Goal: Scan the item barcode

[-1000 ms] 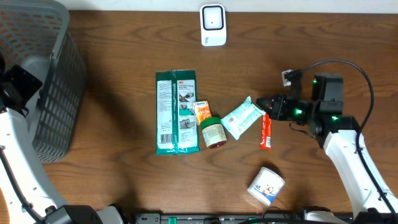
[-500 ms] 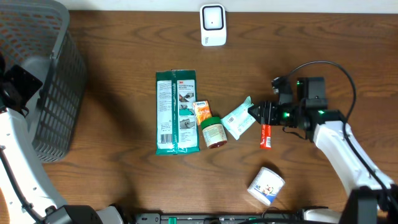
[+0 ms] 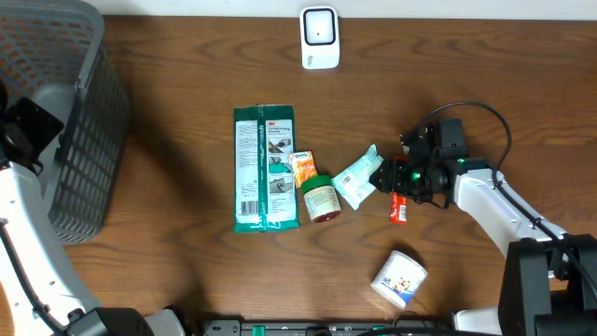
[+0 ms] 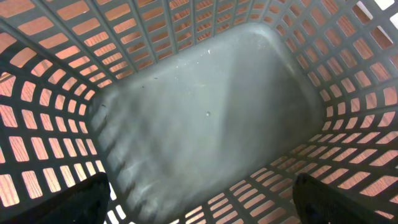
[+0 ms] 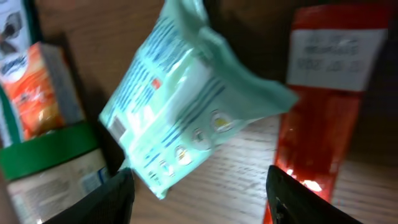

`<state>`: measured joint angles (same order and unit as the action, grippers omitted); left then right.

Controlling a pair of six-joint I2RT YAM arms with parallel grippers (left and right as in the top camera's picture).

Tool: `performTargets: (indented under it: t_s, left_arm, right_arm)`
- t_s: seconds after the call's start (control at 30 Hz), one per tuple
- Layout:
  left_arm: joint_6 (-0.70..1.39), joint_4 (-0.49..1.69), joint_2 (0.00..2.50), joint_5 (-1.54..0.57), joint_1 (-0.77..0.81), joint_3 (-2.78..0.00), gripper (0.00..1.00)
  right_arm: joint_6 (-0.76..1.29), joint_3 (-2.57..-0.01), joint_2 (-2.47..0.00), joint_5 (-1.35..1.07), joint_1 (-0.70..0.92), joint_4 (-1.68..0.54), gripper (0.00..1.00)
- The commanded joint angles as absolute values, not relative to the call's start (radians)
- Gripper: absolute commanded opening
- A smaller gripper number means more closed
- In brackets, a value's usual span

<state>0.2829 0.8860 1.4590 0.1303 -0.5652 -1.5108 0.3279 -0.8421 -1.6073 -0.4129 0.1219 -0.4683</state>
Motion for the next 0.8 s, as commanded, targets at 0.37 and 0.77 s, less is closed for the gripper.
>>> performTargets:
  t_s: [0.37,0.77]
  left_arm:
    - [0.270,0.887,1.466,0.136,-0.568,-1.524,0.93]
    - [0.270,0.887,1.467,0.136,-0.568,-1.524,0.94]
  right_arm:
    - [0.461,-0.669,-1.623,-0.392,0.133,-0.122,0.63]
    - [0.614,-0.591,-1.623,-0.366,0.133,0.068,0.64]
